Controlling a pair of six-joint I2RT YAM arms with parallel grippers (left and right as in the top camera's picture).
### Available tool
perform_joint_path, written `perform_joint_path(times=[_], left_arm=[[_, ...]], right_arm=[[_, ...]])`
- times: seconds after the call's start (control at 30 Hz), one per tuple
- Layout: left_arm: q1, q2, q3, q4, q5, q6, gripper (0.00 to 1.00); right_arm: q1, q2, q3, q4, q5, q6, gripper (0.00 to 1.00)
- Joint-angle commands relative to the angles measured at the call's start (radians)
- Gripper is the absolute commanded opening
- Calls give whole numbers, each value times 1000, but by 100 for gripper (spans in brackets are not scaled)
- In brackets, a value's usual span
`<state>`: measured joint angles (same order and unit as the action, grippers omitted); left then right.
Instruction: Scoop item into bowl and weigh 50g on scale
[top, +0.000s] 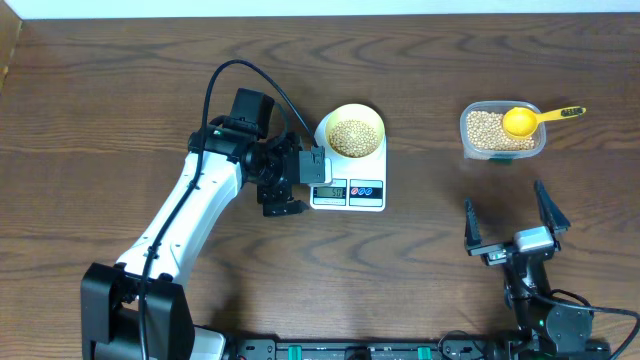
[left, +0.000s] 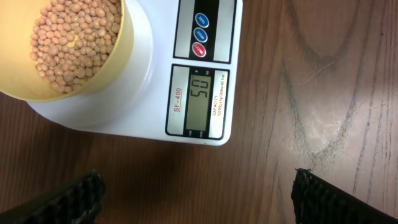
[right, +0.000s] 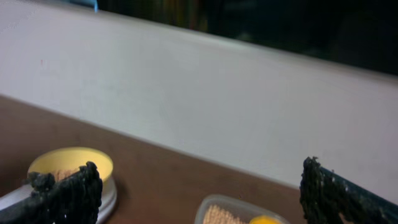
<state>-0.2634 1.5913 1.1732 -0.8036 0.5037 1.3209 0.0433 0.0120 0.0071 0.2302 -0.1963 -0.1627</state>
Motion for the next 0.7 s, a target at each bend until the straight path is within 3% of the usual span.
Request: perform_joint_path(times=[0.0, 0.3, 0.67], left_arm=[[5, -11, -2, -2, 19, 3, 98], [5, -11, -2, -2, 19, 3, 97], [5, -11, -2, -2, 19, 3, 97]], right_arm=[[-5, -7, -2, -88, 23, 16, 99], [-12, -7, -2, -292, 37, 16, 99], [-12, -6, -2, -292, 37, 16, 99]])
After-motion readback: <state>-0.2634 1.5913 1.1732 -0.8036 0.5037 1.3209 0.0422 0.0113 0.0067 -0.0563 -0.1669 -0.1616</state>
